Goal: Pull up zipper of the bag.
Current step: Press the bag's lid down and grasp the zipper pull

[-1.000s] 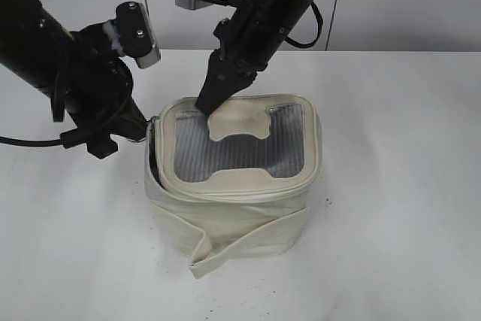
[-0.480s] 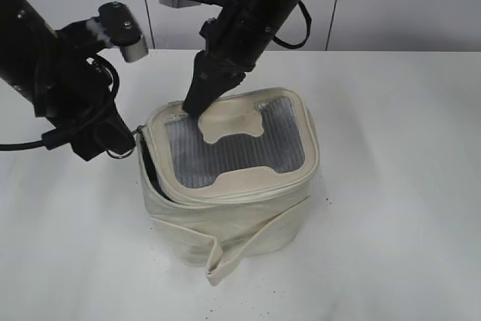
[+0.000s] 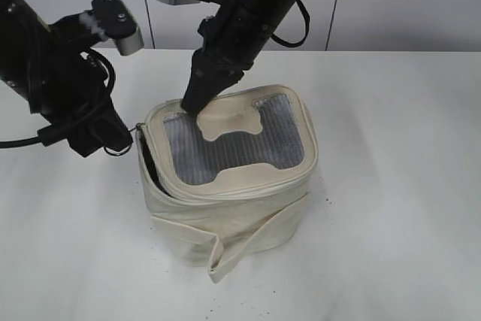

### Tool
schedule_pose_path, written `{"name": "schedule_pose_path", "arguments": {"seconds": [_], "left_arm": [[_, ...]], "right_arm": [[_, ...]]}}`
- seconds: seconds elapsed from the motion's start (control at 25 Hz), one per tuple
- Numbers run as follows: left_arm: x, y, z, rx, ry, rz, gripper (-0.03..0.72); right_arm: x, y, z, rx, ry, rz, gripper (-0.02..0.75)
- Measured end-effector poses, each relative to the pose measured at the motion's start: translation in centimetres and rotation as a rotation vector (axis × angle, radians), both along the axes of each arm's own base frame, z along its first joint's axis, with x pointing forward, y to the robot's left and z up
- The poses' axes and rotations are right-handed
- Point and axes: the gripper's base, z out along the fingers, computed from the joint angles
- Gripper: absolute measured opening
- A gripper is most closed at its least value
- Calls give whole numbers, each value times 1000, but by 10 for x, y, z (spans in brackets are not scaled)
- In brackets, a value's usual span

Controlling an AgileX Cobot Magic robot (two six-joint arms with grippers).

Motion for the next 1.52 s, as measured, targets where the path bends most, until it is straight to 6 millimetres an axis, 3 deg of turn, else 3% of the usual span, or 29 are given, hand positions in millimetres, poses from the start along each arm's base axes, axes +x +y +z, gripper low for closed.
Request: {"name": "schedule_pose_path", "arguments": {"seconds": [0.44, 0.68, 0.96, 1.28, 1.52], "left_arm": [[4, -2, -20, 37, 71, -12, 179], [10, -1, -19, 44, -1, -11, 302], [16, 5, 2, 63, -200, -25, 424], [21, 3, 1, 55, -245, -25, 463], [27, -1, -17, 65, -202, -41, 465]], "right_arm": [[7, -8, 2, -27, -18, -28, 36], [7, -9, 1, -32, -20, -28, 36], [7, -9, 1, -39, -26, -27, 36], [7, -9, 1, -39, -26, -27, 36], [7, -9, 1, -39, -26, -27, 36]]}}
